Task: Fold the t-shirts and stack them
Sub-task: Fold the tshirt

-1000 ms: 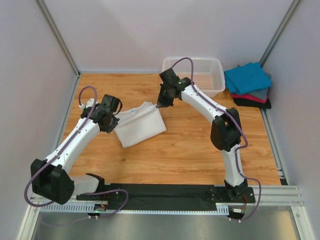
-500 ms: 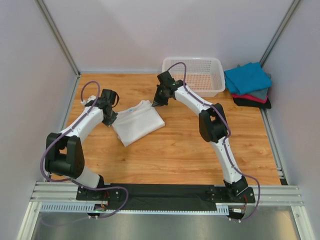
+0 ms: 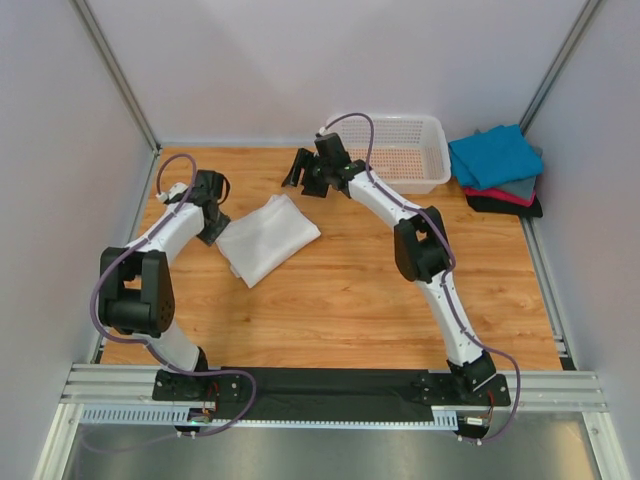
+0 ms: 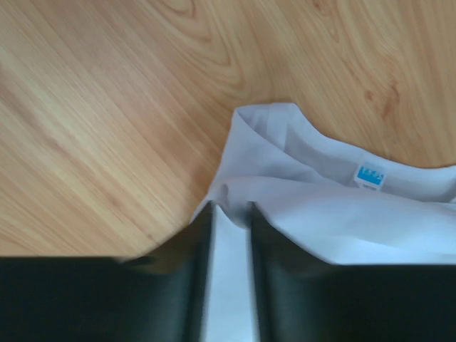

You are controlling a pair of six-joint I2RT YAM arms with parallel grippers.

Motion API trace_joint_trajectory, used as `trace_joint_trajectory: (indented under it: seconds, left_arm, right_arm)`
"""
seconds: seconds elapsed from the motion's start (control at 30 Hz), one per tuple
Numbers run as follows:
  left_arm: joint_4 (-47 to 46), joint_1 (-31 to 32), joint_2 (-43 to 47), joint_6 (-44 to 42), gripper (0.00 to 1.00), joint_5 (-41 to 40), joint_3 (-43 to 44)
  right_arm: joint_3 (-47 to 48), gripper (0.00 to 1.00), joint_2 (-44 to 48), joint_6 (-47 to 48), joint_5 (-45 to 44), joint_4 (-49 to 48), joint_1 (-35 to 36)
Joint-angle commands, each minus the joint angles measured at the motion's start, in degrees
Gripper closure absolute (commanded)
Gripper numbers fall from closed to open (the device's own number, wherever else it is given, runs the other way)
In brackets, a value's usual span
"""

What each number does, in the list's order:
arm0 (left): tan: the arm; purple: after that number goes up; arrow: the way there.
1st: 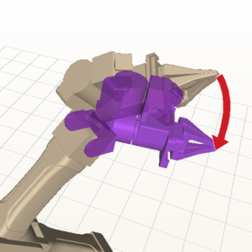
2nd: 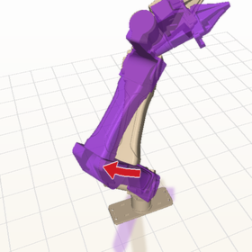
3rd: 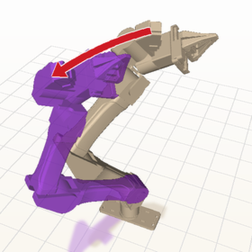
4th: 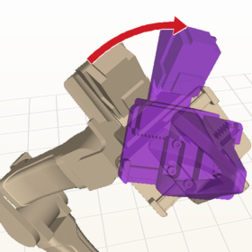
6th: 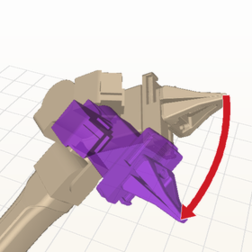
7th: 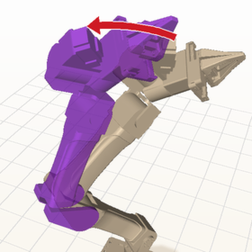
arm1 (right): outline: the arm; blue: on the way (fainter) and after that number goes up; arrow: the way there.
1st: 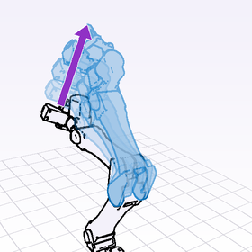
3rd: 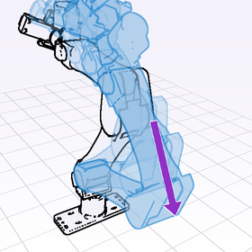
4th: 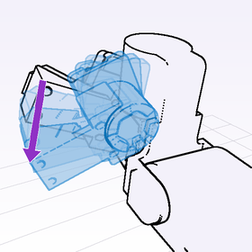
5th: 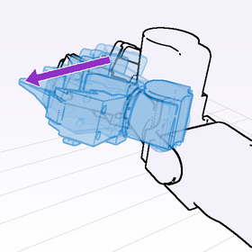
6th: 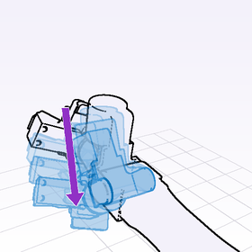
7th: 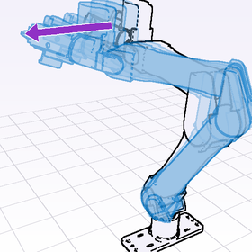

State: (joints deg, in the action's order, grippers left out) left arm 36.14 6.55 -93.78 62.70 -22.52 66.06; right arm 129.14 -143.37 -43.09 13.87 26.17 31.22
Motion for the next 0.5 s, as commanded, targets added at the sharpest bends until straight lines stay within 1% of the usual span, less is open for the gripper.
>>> trace_joint_trajectory:
  seconds: [0.0,0.07,0.1,0.13,0.2,0.27,0.33,0.37,0.4,0.43,0.47]
  left_arm:
    - [-2.6,-1.4,-1.0,-2.4,0.34,-0.2,2.3]
    - [-3.5,-1.9,-0.5,-5.0,0.22,0.1,3.2]
    - [-5.1,-2.0,0.3,-6.3,0.12,0.6,3.5]
    - [-5.8,-2.1,0.6,-7.7,0.06,0.9,4.0]
    - [-5.0,-2.2,1.9,-11.1,0.02,0.4,6.1]
    - [-4.9,-2.1,3.7,-14.1,0.02,0.9,6.6]
    - [-7.7,-2.1,7.6,-16.0,0.07,5.1,5.1]
    - [-9.1,-2.0,9.3,-16.3,0.09,6.9,2.4]
    - [-13.9,-1.9,12.4,-16.6,0.17,11.4,0.7]
    - [-16.9,-1.8,13.8,-16.6,0.21,13.7,-1.2]
    - [-22.0,-1.6,15.9,-16.2,0.26,15.8,-4.5]
  right_arm:
    - [4.5,0.26,-1.7,2.1,2.4,-4.0,-0.5]
    - [4.1,0.25,-1.0,3.4,5.0,-4.9,-0.5]
    - [3.7,0.24,0.4,4.1,5.8,-5.3,-0.4]
    - [3.1,0.24,1.4,4.7,6.6,-5.9,-0.2]
    - [0.8,0.24,4.8,7.3,8.9,-7.4,0.1]
    - [-0.8,0.25,7.3,9.5,8.6,-6.2,0.8]
    - [-3.9,0.3,10.9,11.7,8.4,-5.8,1.4]
    - [-5.0,0.34,12.1,12.1,8.4,-5.5,1.7]
    - [-7.5,0.39,14.0,12.9,8.2,-5.2,1.9]
    - [-8.7,0.46,15.0,13.6,8.3,-4.8,2.3]
    - [-10.0,0.58,16.7,14.3,7.2,-3.8,2.4]
